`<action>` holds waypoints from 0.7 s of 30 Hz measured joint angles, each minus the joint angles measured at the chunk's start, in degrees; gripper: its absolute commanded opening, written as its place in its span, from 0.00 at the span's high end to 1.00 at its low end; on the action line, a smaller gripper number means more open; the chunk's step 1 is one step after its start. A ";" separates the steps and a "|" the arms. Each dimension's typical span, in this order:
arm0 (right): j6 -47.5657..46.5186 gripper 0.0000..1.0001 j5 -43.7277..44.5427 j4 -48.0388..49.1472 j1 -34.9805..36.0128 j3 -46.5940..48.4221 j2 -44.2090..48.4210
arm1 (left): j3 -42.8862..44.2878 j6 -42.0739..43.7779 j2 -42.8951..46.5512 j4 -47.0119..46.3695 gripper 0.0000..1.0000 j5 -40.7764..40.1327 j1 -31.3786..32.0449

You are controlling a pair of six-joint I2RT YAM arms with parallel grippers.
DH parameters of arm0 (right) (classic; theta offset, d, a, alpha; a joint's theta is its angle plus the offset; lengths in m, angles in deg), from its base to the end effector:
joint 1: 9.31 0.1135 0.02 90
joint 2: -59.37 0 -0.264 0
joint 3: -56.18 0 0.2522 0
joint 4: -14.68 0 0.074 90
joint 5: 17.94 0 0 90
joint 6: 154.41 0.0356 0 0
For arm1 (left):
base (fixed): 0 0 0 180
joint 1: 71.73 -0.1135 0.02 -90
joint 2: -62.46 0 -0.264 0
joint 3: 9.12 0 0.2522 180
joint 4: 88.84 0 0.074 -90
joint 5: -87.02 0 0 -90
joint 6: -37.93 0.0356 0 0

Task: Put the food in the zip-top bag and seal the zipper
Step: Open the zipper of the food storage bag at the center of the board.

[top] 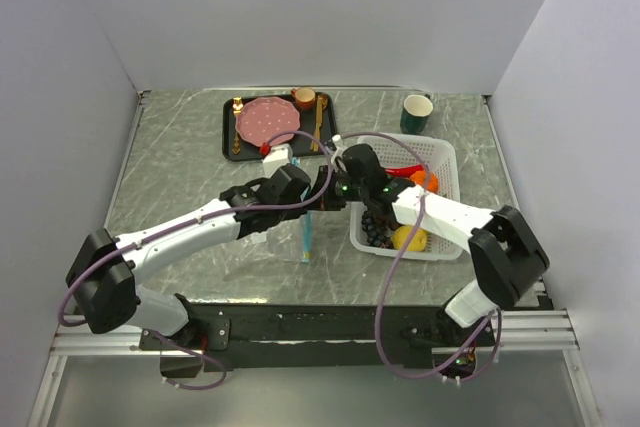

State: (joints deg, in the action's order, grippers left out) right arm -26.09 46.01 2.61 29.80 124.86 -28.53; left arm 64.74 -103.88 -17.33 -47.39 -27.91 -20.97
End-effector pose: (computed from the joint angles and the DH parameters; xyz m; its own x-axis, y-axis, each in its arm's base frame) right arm 0.2532 0.2260 0.2393 -0.8481 0.0284 -0.5290 -0.4232 0.5643 0.7088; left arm 0.1989 -0.2198 0.2691 -0.6979 -0.2722 -0.6624 -0.0432 0.9393 -0.3404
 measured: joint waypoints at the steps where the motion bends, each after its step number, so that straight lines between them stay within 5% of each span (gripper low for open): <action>1: 0.07 0.96 0.11 0.04 0.00 0.52 -1.18 | 0.00 0.15 0.00 0.11 0.99 -0.11 -0.09; 13: 1.29 0.93 -0.76 2.05 0.26 4.17 -11.74 | -1.16 0.11 3.48 -1.84 0.99 1.27 -0.17; 21: 1.01 0.92 6.60 -2.38 0.22 9.62 -15.34 | -2.34 -0.66 10.16 1.95 0.99 -0.55 -2.60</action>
State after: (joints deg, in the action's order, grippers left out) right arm -25.08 52.62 0.23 30.02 134.47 -43.87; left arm 62.40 -104.53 -7.16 -45.45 -28.46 -23.57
